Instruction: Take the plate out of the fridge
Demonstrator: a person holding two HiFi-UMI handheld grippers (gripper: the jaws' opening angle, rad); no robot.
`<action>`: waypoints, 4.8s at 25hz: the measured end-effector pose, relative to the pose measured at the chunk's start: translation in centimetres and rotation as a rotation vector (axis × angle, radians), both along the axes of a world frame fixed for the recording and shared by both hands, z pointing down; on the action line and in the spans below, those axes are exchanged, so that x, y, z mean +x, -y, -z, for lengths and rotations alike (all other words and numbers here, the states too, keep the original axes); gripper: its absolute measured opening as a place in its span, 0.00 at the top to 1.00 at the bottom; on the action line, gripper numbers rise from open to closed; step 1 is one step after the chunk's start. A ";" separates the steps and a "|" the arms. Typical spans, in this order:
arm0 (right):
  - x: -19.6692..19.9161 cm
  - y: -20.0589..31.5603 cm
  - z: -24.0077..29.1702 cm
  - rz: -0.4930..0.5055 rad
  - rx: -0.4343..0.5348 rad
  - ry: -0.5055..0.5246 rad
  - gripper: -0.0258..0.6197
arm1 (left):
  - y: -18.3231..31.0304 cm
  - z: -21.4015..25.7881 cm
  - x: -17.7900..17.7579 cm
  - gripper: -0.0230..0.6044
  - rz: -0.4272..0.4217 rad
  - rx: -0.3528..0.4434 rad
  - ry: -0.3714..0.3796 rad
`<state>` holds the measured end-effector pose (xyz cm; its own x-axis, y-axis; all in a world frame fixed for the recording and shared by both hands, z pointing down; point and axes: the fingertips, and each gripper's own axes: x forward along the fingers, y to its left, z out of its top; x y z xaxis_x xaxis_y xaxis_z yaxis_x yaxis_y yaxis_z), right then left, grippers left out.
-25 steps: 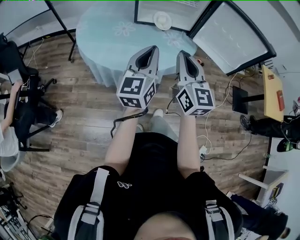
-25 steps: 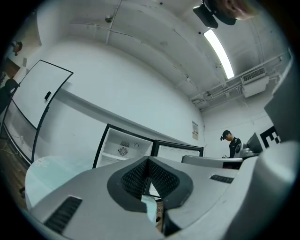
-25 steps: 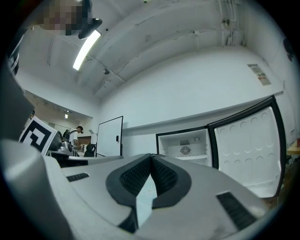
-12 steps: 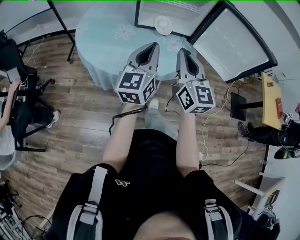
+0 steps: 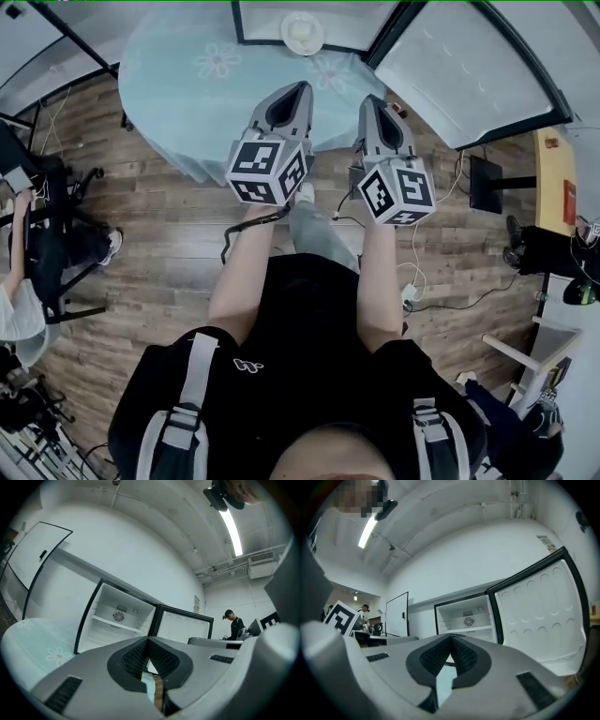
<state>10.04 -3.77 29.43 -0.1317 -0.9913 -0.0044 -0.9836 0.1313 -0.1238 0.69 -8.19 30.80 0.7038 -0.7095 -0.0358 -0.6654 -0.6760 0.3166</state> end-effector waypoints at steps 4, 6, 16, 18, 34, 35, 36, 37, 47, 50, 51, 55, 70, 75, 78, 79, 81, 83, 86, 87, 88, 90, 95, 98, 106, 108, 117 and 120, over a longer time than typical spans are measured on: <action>3.7 1.9 -1.5 -0.034 -0.027 0.015 0.95 | 2.1 -1.6 4.0 0.98 -0.034 -0.024 0.011; 4.8 3.7 -2.5 -0.029 -0.039 0.018 0.95 | 3.6 -2.5 5.5 0.98 -0.040 -0.032 0.019; 5.0 13.0 -7.0 0.091 -0.109 0.085 0.95 | 11.4 -6.9 6.4 0.97 0.042 -0.113 0.068; 5.1 14.5 -7.6 0.117 -0.125 0.094 0.95 | 12.8 -7.8 6.4 0.98 0.065 -0.138 0.082; 6.4 22.0 -7.7 0.225 -0.163 0.137 0.95 | 19.5 -8.2 7.2 0.97 0.184 -0.193 0.111; 6.1 22.2 -7.7 0.232 -0.161 0.139 0.95 | 19.6 -8.1 7.1 0.97 0.187 -0.193 0.112; 5.8 22.4 -7.7 0.239 -0.162 0.139 0.95 | 19.7 -8.2 7.0 0.97 0.190 -0.195 0.112; 5.4 22.4 -7.9 0.245 -0.168 0.138 0.95 | 19.7 -8.3 6.8 0.97 0.193 -0.200 0.112; 5.4 23.4 -13.5 0.235 -0.289 0.134 0.95 | 21.6 -13.2 6.0 0.95 0.223 -0.289 0.081; 5.3 24.0 -15.4 0.232 -0.321 0.130 0.95 | 22.3 -15.1 5.7 0.95 0.231 -0.324 0.064; 5.2 24.2 -16.0 0.234 -0.330 0.133 0.95 | 22.5 -15.8 5.6 0.90 0.229 -0.338 0.059; 5.3 25.5 -18.1 0.234 -0.367 0.154 0.88 | 23.4 -18.2 5.1 0.83 0.227 -0.393 0.053; 5.9 29.8 -22.9 0.181 -0.456 0.179 0.81 | 27.5 -23.4 4.3 0.72 0.242 -0.500 0.024; 5.9 31.0 -24.8 0.161 -0.495 0.214 0.69 | 28.5 -24.7 4.5 0.72 0.243 -0.527 0.027; 6.0 31.6 -25.5 0.157 -0.506 0.230 0.69 | 28.9 -25.4 4.6 0.72 0.242 -0.540 0.016; 5.9 31.7 -25.6 0.160 -0.508 0.236 0.69 | 29.1 -25.5 4.6 0.73 0.239 -0.542 0.005; 5.7 32.0 -25.9 0.169 -0.511 0.251 0.69 | 29.3 -25.6 4.7 0.75 0.231 -0.543 -0.020; 5.6 32.3 -26.2 0.176 -0.515 0.265 0.69 | 29.4 -25.7 5.0 0.76 0.220 -0.545 -0.035; 5.3 32.4 -26.7 0.184 -0.526 0.279 0.69 | 29.4 -25.9 5.4 0.76 0.217 -0.552 -0.044; 5.2 32.5 -27.0 0.187 -0.532 0.284 0.69 | 29.4 -25.9 5.4 0.76 0.219 -0.552 -0.045; 5.1 32.5 -27.2 0.191 -0.536 0.292 0.69 | 29.4 -26.0 5.4 0.76 0.222 -0.553 -0.047; 5.0 32.6 -27.5 0.196 -0.543 0.312 0.69 | 29.5 -26.1 5.6 0.76 0.224 -0.556 -0.051; 4.5 32.8 -27.6 0.213 -0.533 0.323 0.73 | 29.7 -26.1 5.7 0.83 0.221 -0.555 -0.088; 4.0 33.0 -27.3 0.216 -0.526 0.329 0.77 | 29.8 -25.9 5.5 0.83 0.225 -0.550 -0.097; 4.1 32.4 -27.2 0.203 -0.541 0.381 0.78 | 29.3 -25.6 5.5 0.84 0.237 -0.576 -0.111; 3.8 32.2 -26.9 0.204 -0.540 0.399 0.78 | 29.1 -25.3 5.2 0.84 0.240 -0.582 -0.116; 3.2 30.9 -25.3 0.207 -0.507 0.436 0.78 | 27.7 -23.7 4.7 0.83 0.241 -0.560 -0.102; 3.2 30.5 -24.2 0.208 -0.487 0.434 0.78 | 27.3 -22.7 4.7 0.83 0.236 -0.550 -0.104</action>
<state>13.22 -34.28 53.66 -0.4064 -0.8478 0.3407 -0.7922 0.1412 -0.5937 5.37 -35.53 53.50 0.5374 -0.7800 0.3205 -0.7244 -0.2325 0.6490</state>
